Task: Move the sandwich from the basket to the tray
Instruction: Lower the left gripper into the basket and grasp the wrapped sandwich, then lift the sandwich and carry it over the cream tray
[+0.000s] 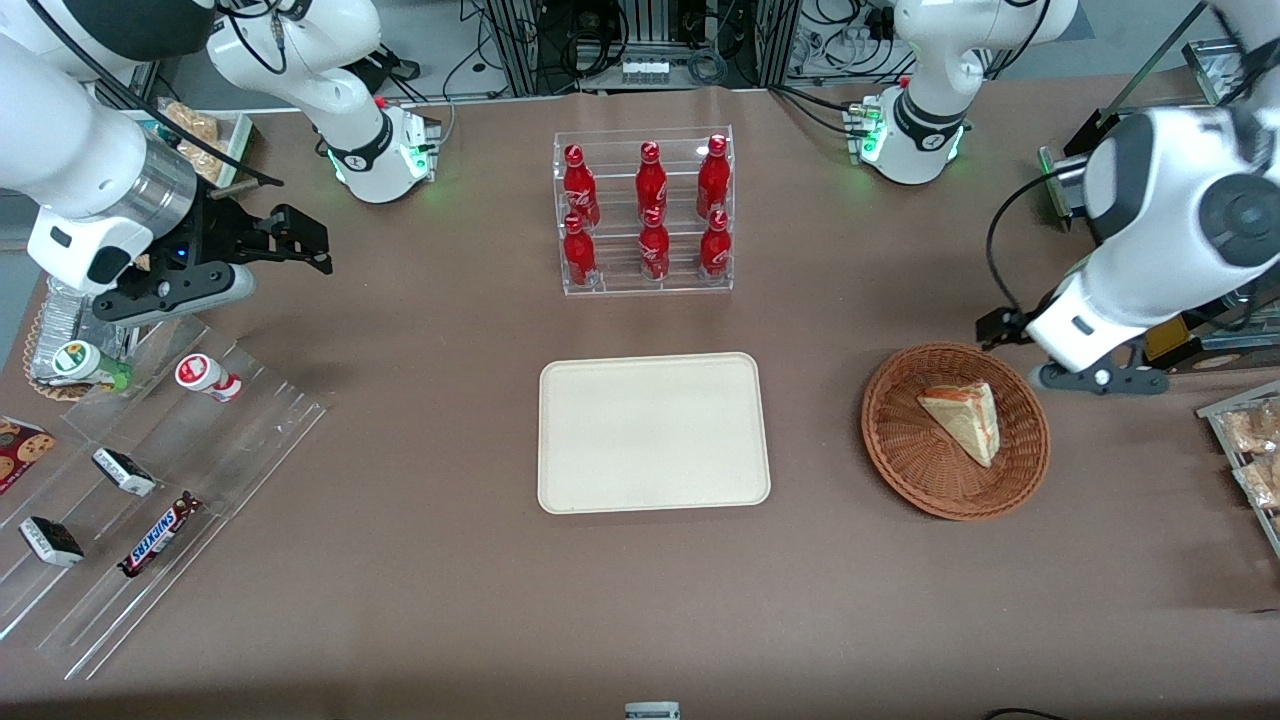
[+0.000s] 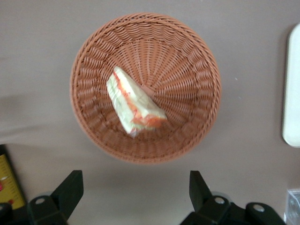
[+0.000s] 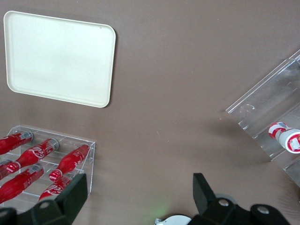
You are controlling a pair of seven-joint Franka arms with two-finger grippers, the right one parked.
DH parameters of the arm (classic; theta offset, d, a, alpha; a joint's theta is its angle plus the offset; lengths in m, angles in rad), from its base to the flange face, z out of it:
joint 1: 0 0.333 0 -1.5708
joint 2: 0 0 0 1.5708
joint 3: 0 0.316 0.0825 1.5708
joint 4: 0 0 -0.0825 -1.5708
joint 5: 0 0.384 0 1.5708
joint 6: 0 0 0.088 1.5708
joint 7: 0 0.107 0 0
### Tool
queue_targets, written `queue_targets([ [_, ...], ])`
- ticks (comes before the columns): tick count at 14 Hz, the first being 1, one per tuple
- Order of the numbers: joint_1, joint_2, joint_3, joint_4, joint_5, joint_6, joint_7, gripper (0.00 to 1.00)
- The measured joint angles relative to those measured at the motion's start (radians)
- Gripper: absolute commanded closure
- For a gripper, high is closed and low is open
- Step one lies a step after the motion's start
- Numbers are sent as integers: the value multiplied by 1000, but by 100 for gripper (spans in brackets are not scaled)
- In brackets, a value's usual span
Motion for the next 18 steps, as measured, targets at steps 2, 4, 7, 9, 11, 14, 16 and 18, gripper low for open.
queue_targets([
  [2, 0, 28, 3, -64, 1, 108, -150, 0],
  [4, 0, 61, 3, -88, 3, 166, -341, 0],
  [7, 5, 94, 5, -133, 4, 287, -571, 0],
  [9, 23, 101, 10, -231, 5, 456, -670, 3],
  [11, 36, 116, 12, -301, 5, 556, -716, 63],
  [14, 38, 148, 12, -310, 5, 594, -794, 97],
  [16, 38, 153, 12, -296, 5, 594, -806, 98],
  [18, 36, 154, 11, -256, 5, 558, -809, 98],
])
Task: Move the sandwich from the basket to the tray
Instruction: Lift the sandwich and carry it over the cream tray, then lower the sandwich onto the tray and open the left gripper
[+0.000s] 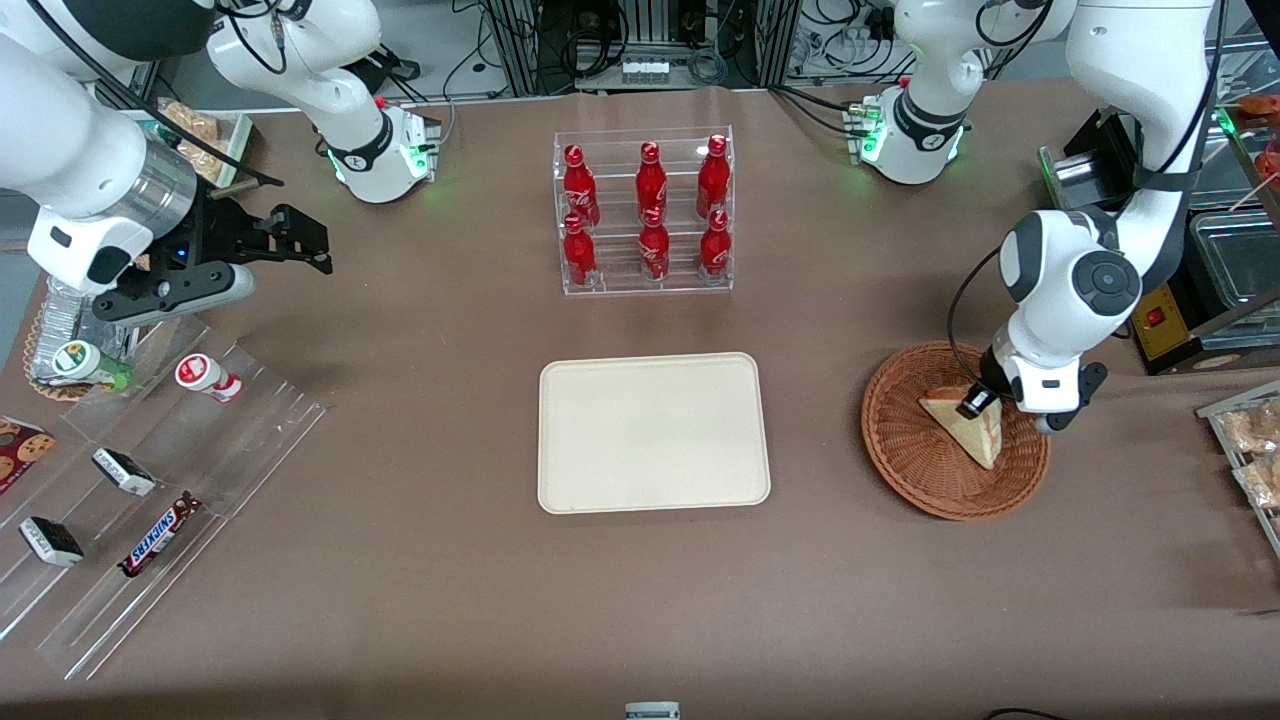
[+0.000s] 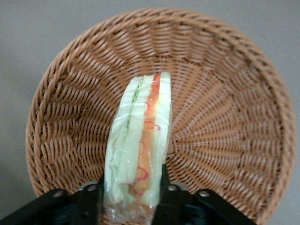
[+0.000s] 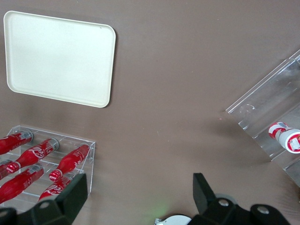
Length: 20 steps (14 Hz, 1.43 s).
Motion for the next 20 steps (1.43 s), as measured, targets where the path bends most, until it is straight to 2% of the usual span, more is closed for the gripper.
queue_targets([
  [3, -34, 2, -10, 136, 0, -175, 0, 98],
  [5, -110, 19, -16, 236, 0, -273, -20, 97],
  [7, -219, 59, -20, 309, 0, -291, -72, 97],
  [12, -476, 201, -27, 477, 0, -268, -144, 95],
  [15, -614, 297, -26, 541, 1, -125, -150, 95],
  [17, -686, 356, -24, 566, 44, -59, -151, 95],
  [18, -708, 385, -24, 580, 83, -51, -155, 95],
  [20, -733, 433, -24, 609, 118, -43, -158, 93],
])
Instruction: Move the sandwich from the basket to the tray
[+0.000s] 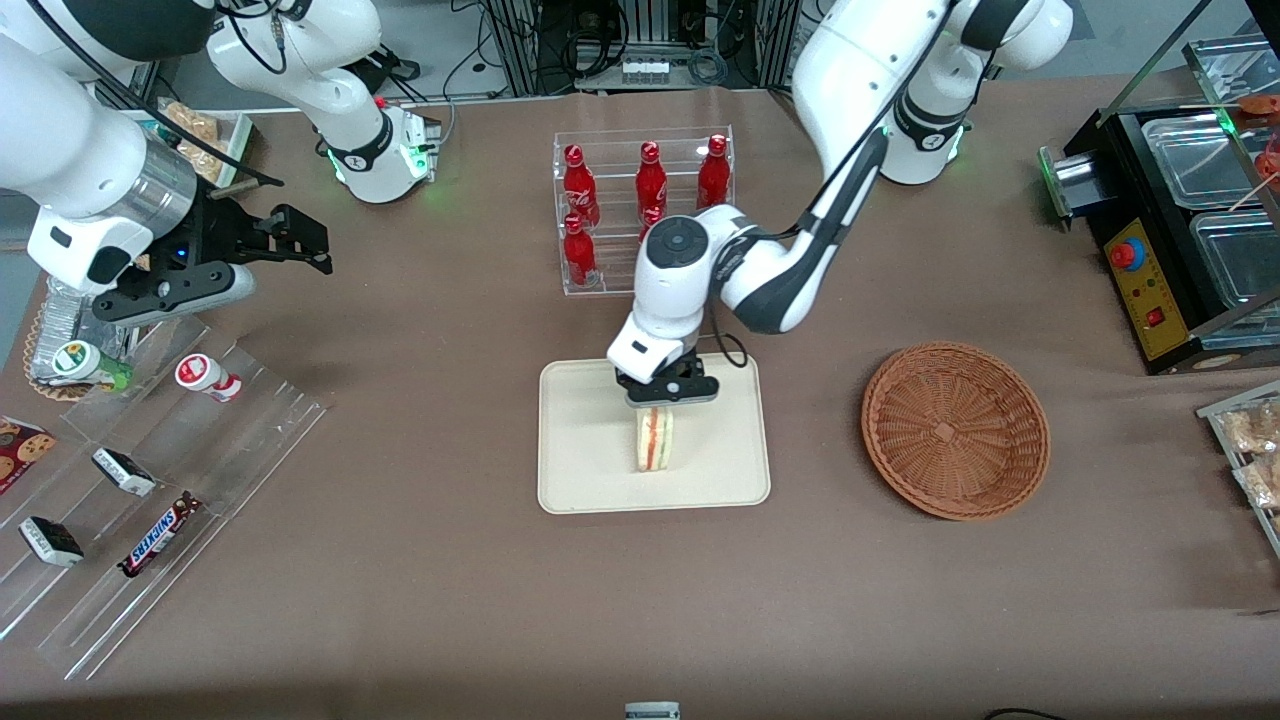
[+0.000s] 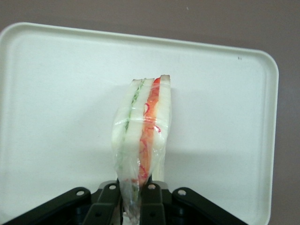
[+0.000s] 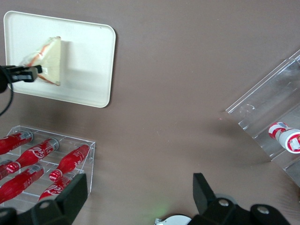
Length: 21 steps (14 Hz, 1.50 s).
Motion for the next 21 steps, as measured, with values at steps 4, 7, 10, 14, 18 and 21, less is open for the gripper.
queue_targets([
  [4, -6, 38, 4, 36, 6, 0, -41, 28],
  [7, -6, 41, 7, 40, 13, 0, -86, 0],
  [10, -5, 22, 11, 69, 14, -7, -89, 0],
  [14, 9, -114, 23, 90, 18, -165, -66, 0],
  [18, 155, -244, 22, 78, -25, -390, 74, 0],
  [21, 276, -302, 22, 47, -36, -472, 168, 0],
])
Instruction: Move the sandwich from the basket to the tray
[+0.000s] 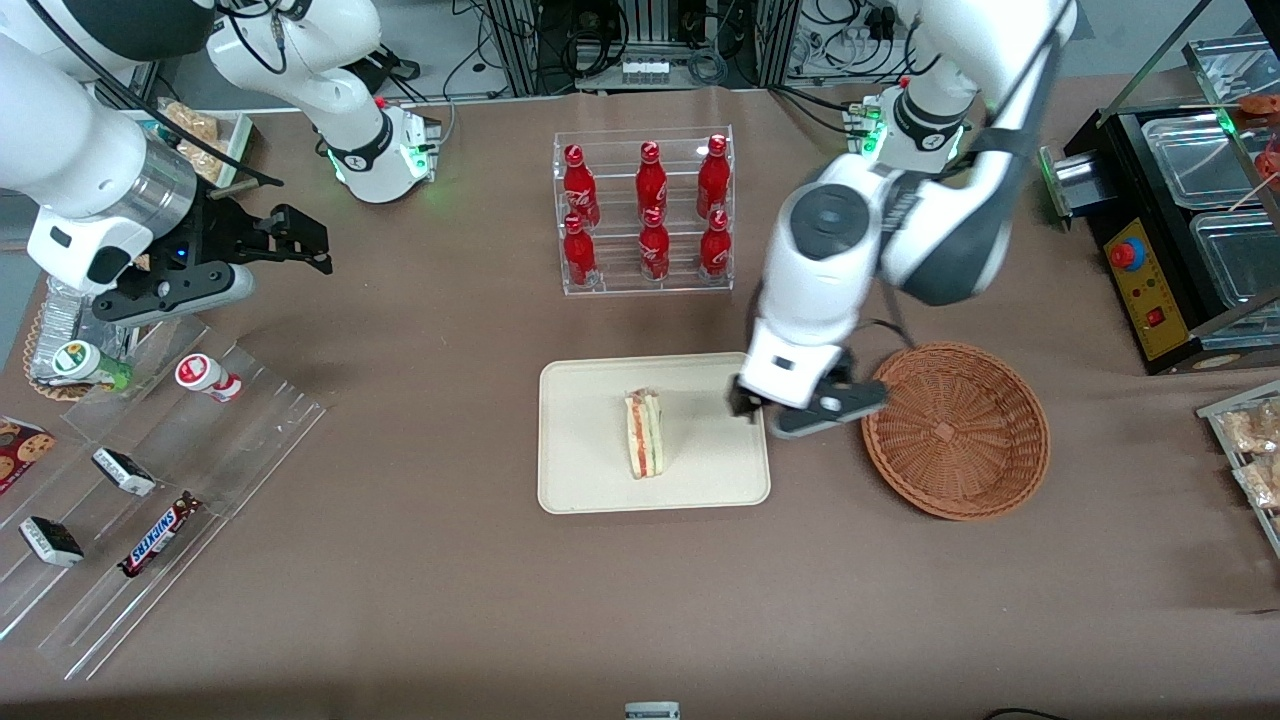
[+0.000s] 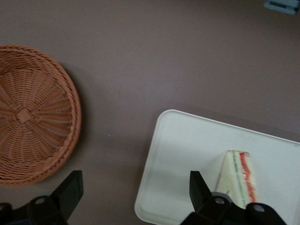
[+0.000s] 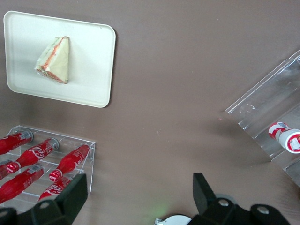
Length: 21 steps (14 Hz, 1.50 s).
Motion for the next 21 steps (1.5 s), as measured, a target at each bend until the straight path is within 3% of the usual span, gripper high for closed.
queue_targets([
  [4, 150, -68, 0, -11, -67, -156, 268, 0],
  [12, 331, -259, 2, -16, -79, -392, 636, 0],
  [17, 363, -381, 105, -19, -88, -480, 885, 0],
  [21, 367, -384, 159, -32, -93, -481, 958, 0],
])
